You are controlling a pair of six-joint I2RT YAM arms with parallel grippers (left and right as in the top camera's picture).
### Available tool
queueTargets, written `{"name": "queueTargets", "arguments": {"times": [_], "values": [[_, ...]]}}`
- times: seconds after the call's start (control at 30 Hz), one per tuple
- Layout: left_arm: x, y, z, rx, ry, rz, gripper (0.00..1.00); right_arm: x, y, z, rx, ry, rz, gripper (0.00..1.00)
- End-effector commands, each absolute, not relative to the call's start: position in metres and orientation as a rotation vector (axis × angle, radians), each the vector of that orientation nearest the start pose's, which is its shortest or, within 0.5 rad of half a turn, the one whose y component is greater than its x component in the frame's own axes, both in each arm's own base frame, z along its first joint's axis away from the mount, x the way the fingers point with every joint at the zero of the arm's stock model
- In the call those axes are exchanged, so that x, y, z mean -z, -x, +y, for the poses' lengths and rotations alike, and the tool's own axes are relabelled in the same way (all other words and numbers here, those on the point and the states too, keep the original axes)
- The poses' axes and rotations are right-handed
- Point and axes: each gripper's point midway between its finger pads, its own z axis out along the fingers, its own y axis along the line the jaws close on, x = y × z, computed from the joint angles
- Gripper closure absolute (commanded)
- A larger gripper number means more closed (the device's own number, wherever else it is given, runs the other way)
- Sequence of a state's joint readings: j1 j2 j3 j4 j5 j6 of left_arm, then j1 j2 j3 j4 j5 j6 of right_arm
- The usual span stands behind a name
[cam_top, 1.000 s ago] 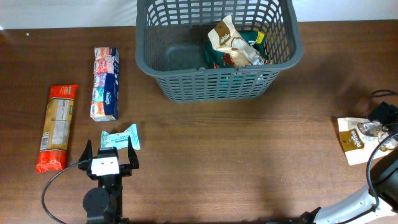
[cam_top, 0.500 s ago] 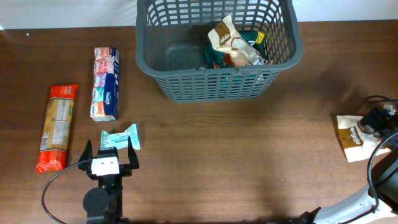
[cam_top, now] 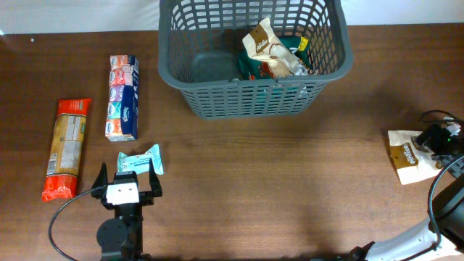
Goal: Pack container
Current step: 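Lower the right gripper and grasp the brown-and-white mushroom pouch, then lift the pouch and carry it over the grey basket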
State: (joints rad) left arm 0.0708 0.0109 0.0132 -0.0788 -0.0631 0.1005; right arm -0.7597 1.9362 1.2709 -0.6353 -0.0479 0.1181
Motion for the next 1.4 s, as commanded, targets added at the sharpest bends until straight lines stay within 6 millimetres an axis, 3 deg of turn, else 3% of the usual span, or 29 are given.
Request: {"name": "queueTargets", "arguments": {"times": [0.0, 0.03, 0.07, 0.13, 0.2, 0.33, 0.7, 0.9, 1.07, 1.17, 1.37], "values": [[-0.157, -0.244, 0.028, -0.172, 0.028, 1.649, 0.01, 0.023, -0.286, -0.247, -0.068, -1.204, 2.738, 0.01], [-0.157, -0.244, 0.028, -0.172, 0.027, 1.649, 0.01, 0.023, -0.287, -0.246, -0.071, -1.203, 2.737, 0.04], [-0.157, -0.244, 0.028, -0.172, 0.028, 1.649, 0.01, 0.023, -0.287, -0.246, -0.071, -1.203, 2.737, 0.15], [-0.157, -0.244, 0.028, -0.172, 0.028, 1.649, 0.01, 0.023, -0.287, -0.246, -0.071, -1.204, 2.737, 0.51], [-0.157, -0.244, 0.028, -0.172, 0.028, 1.649, 0.01, 0.023, -0.287, -0.247, -0.070, -1.203, 2.736, 0.69], [-0.157, -0.244, 0.028, -0.172, 0.028, 1.649, 0.01, 0.023, -0.287, -0.247, -0.069, -1.202, 2.734, 0.94], [-0.157, -0.244, 0.028, -0.172, 0.028, 1.649, 0.01, 0.019, -0.298, -0.242, -0.143, -1.180, 2.705, 0.96], [-0.157, -0.244, 0.028, -0.172, 0.027, 1.649, 0.01, -0.003, -0.321, -0.239, -0.147, -1.109, 2.714, 0.96], [-0.157, -0.244, 0.028, -0.172, 0.028, 1.649, 0.01, -0.043, -0.356, -0.236, -0.126, -1.002, 2.693, 0.96], [-0.157, -0.244, 0.028, -0.172, 0.028, 1.649, 0.01, -0.077, -0.382, -0.232, -0.123, -0.919, 2.654, 0.96], [-0.157, -0.244, 0.028, -0.172, 0.028, 1.649, 0.01, -0.172, -0.436, -0.219, -0.168, -0.737, 2.505, 0.96]]}}
